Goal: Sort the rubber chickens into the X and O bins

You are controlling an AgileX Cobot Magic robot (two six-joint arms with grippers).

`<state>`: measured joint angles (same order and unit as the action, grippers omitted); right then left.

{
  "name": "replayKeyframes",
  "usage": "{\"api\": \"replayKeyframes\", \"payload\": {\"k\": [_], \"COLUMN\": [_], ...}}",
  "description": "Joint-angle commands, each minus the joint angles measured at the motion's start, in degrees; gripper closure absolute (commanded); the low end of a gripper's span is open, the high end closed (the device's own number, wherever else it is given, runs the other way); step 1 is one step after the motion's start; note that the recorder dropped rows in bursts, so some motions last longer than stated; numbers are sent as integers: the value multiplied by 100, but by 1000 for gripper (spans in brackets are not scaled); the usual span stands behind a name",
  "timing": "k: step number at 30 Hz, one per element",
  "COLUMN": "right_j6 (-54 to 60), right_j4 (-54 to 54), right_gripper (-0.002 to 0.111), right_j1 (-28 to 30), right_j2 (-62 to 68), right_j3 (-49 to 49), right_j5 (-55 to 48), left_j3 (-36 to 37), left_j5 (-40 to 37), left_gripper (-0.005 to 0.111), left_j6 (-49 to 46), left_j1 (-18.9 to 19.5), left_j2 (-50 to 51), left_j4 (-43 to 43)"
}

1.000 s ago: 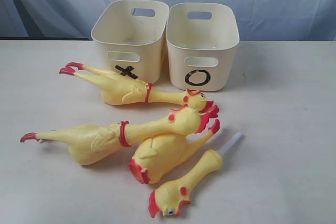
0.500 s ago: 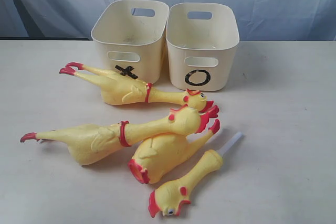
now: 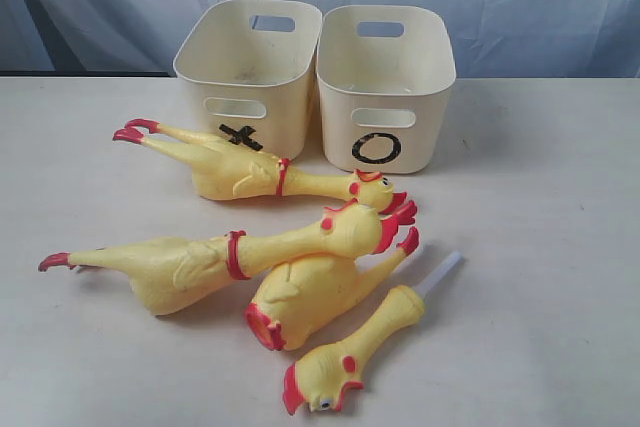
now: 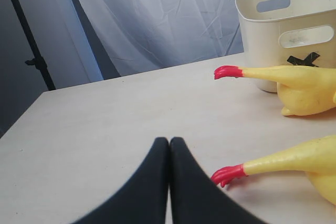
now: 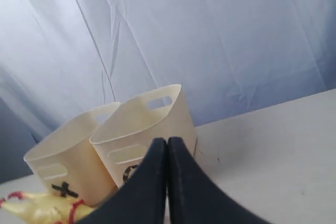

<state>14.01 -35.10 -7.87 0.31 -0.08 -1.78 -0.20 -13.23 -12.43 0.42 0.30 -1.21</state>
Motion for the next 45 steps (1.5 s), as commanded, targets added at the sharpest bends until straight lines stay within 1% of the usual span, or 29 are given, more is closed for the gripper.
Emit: {"api": "replayKeyframes", "payload": {"k": [1, 3, 5, 8, 17, 26, 32, 36, 40, 45], "right_j6": [-114, -114, -114, -114, -114, -71, -56, -25, 628, 1891], "right_j4": [-1080, -1482, -1556, -1571, -1726, -1754, -1983, -2212, -2660, -3848], "right_gripper": [108, 108, 108, 108, 108, 108, 108, 108, 108, 108], "right_j1": [-19, -19, -19, -19, -19, -19, -19, -19, -19, -19], "right_j2": [-31, -31, -31, -31, 83, 1200, 2228, 2885, 3487, 4254], "right_j3": [8, 8, 8, -26, -831, -1620, -2008, -2079, -2079, -2079], "right_j5": [426, 508, 442, 56, -1229, -2418, -2966, -3088, -3238, -3472], "left_j3": [20, 20, 20, 20, 20, 20, 20, 20, 20, 20], "left_j5": [30, 30, 30, 30, 30, 30, 30, 30, 30, 30], "left_gripper": [107, 107, 107, 107, 107, 107, 107, 107, 107, 107], "left_j6": [25, 25, 25, 25, 25, 25, 25, 25, 25, 25], "left_j1": [-51, -51, -51, -51, -51, -51, -51, -51, -51, -51], "left_j2": [-30, -30, -30, -30, -30, -30, -30, -30, -30, -30], "left_j4": [0, 0, 0, 0, 0, 0, 0, 0, 0, 0]}}
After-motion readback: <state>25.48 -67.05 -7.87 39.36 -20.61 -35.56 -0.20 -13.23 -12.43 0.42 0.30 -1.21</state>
